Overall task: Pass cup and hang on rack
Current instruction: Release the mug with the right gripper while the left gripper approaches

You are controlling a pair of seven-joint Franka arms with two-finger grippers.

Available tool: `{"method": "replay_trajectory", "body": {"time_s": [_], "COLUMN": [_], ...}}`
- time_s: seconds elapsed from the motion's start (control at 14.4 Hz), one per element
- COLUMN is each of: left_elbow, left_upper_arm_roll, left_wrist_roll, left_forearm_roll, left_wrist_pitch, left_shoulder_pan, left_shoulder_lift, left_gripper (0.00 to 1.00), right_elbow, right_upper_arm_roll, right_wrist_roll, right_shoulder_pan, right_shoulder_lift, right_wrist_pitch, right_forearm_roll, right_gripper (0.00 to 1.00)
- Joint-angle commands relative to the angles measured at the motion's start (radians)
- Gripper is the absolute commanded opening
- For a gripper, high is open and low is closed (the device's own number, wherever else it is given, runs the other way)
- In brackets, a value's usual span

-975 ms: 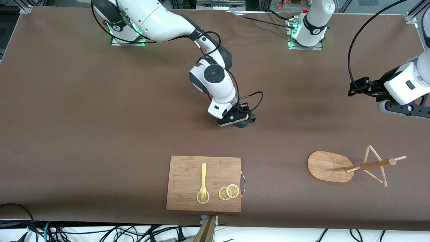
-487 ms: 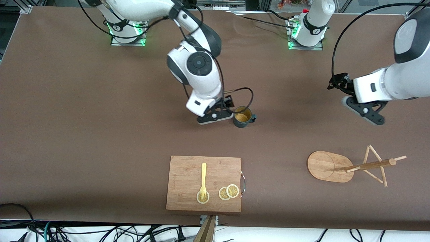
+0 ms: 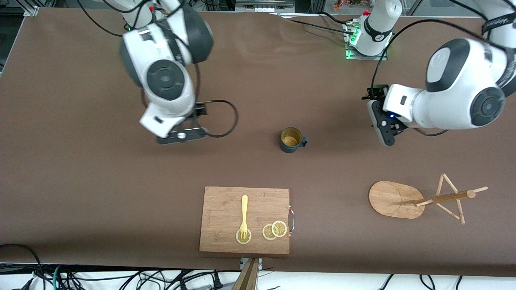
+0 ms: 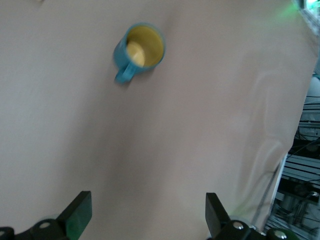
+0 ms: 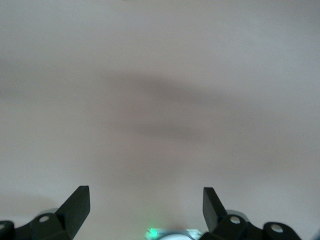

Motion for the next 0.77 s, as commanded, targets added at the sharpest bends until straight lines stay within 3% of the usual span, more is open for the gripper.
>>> {"method": "replay_trajectory", "body": {"time_s": [0.0, 0.21, 0.42, 0.56, 0.7], "left_elbow": [-0.203, -0.353, -0.43, -0.475, -0.522], "left_upper_arm_roll": [0.003, -0.019, -0.074, -0.121, -0.143], "left_wrist_roll": [0.266, 0.42, 0.506, 0.518, 0.565], "left_forearm_roll": [-0.123, -0.247, -0.334, -0.339, -0.37], "left_wrist_pitch": [0.198, 0.394, 0.552, 0.649, 0.738], "left_shoulder_pan": [0.004, -0.005, -0.015, -0.015, -0.015], "left_shoulder_lift": [-0.046, -0.053, -0.05, -0.051, -0.051], "left_gripper": [1.0, 1.0, 1.0, 1.0, 1.0], "right_elbow": [-0.069, -0.131, -0.134, -0.158, -0.273], "right_upper_arm_roll": [-0.144, -0.261, -0.371, -0.368, -0.31], "right_wrist_roll": [-0.14, -0.293, -0.387, -0.433, -0.445], "right_shoulder_pan": [0.005, 0.005, 0.003, -0.033, -0.097], "right_shoulder_lift": [-0.07, -0.177, -0.216, -0.214, -0.287], "right_wrist_pitch": [-0.087, -0.102, -0.102, -0.09, 0.017], "right_forearm_roll": [-0.002, 0.006, 0.041, 0.038, 0.041], "right_gripper": [1.0, 1.0, 1.0, 1.0, 1.0]}}
